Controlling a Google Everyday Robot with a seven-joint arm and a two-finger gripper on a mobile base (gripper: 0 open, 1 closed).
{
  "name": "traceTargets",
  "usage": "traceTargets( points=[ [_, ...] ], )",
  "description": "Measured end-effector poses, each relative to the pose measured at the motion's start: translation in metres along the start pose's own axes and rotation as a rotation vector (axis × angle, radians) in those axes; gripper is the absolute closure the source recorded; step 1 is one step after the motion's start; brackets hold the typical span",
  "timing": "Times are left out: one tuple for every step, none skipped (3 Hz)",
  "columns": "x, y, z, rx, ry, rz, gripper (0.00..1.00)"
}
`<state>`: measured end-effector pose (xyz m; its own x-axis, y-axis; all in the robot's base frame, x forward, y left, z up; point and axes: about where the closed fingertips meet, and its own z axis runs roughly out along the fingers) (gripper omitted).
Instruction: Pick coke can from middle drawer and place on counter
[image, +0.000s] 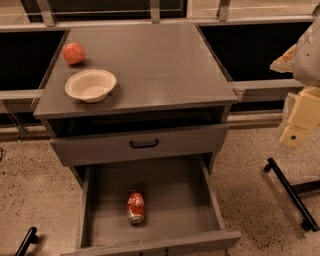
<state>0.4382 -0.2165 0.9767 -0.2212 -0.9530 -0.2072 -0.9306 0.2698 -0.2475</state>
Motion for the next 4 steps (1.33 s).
traceTargets(
  points=[
    [0.0, 0.0, 0.0, 0.0, 0.0, 0.0, 0.0],
    [-0.007, -0.006, 0.016, 0.017, 0.055, 0.023, 0.0],
    [-0.044, 0.008, 0.066, 0.095, 0.12, -0.117, 0.0],
    [-0.044, 0.011, 0.076, 0.092, 0.112, -0.118, 0.0]
  ],
)
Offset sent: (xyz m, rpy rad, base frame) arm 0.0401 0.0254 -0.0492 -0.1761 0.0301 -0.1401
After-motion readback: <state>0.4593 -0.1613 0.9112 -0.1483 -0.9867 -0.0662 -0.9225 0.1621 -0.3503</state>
